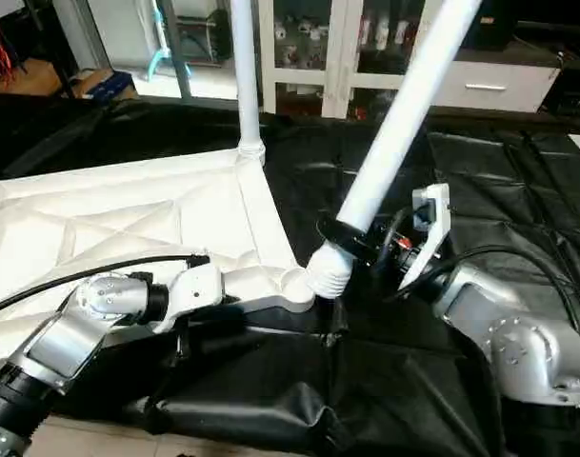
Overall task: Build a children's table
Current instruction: Move to table, then insert table leg to table base
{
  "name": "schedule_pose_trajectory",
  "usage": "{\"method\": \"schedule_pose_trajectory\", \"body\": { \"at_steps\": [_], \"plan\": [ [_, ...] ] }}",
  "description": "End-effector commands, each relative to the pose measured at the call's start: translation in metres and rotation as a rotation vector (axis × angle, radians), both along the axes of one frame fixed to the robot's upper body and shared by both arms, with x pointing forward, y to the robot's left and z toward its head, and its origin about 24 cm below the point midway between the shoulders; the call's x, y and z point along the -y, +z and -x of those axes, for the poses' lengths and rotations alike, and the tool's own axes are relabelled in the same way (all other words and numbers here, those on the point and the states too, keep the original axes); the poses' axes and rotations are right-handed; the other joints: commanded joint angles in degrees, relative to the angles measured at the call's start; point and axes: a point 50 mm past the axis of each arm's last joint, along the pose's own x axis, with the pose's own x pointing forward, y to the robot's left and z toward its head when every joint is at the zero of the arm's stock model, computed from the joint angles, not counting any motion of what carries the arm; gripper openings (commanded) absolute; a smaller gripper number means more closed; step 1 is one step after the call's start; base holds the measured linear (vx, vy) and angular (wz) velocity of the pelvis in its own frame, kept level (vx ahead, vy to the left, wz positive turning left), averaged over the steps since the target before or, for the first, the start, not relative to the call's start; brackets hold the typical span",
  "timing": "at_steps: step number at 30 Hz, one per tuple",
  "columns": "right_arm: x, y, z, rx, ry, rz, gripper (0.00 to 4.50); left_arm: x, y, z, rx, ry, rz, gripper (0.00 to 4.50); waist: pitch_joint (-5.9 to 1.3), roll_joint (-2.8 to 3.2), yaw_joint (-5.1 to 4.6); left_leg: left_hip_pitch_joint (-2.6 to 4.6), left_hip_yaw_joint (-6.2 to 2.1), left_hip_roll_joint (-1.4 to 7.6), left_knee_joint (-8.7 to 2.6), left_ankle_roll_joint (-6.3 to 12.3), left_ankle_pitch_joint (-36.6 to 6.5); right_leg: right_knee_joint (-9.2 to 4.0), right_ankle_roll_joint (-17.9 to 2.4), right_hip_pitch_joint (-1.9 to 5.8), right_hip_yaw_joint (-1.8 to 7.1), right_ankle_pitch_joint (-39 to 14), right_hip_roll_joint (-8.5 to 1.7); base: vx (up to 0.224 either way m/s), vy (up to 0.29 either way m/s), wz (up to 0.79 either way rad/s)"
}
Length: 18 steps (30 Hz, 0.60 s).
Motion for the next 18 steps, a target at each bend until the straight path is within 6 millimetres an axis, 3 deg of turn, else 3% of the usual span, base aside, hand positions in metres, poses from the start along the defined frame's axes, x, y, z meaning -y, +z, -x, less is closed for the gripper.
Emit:
{"method": "schedule_pose_trajectory", "body": {
  "at_steps": [1, 6, 13, 16, 17, 18],
  "plan": [
    [0.002, 0.011, -0.003, 0.013, -0.001, -0.050, 1.85, -0.006, -0.011, 0.003, -0.037, 0.012, -0.076, 0.01, -2.22, -0.65, 0.08, 1.02, -0.14, 1.80, -5.31, 2.40, -9.2, -3.73, -15.1, 1.38, 0.30, -3.6, 0.10, 0.000, 0.000, 0.00],
    [0.001, 0.015, -0.008, -0.016, -0.005, -0.124, 1.85, -0.003, -0.011, 0.005, -0.064, 0.031, -0.051, 0.00, -1.87, -0.87, 0.16, 1.01, -0.02, 1.81, -5.59, 1.21, -9.5, -3.98, -14.4, 1.09, 0.34, -5.1, 0.17, 0.000, 0.000, 0.00],
    [0.000, 0.020, -0.013, -0.057, 0.018, -0.205, 1.85, 0.001, -0.008, 0.006, -0.064, 0.017, -0.040, 0.00, -1.56, -1.19, 0.52, 1.03, 0.12, 1.84, -5.80, 1.06, -8.7, -4.15, -13.7, 0.94, 0.43, -5.2, 0.17, 0.000, 0.000, 0.00],
    [-0.002, 0.017, -0.014, -0.019, 0.005, -0.117, 1.85, 0.002, -0.008, 0.007, -0.063, 0.004, -0.035, 0.00, -1.53, -1.07, 0.96, 0.99, 0.23, 1.87, -5.81, 0.99, -7.4, -4.10, -13.4, 0.89, 0.35, -4.0, 0.24, 0.000, 0.000, 0.00],
    [-0.003, 0.015, -0.015, 0.002, 0.003, -0.069, 1.85, 0.002, -0.008, 0.008, -0.062, 0.001, -0.034, 0.00, -1.54, -1.29, 1.03, 0.91, 0.31, 1.85, -5.74, 0.95, -6.5, -4.06, -13.2, 0.93, 0.32, -2.8, 0.28, 0.000, 0.000, 0.00],
    [-0.009, 0.015, -0.014, 0.053, 0.021, -0.005, 1.85, 0.002, -0.008, 0.008, -0.062, 0.000, -0.033, 0.00, -1.45, -1.05, 1.10, 0.87, 0.35, 1.78, -5.74, 0.76, -6.0, -4.09, -12.9, 0.95, 0.29, -2.1, 0.35, 0.000, 0.000, 0.00]
  ]
}}
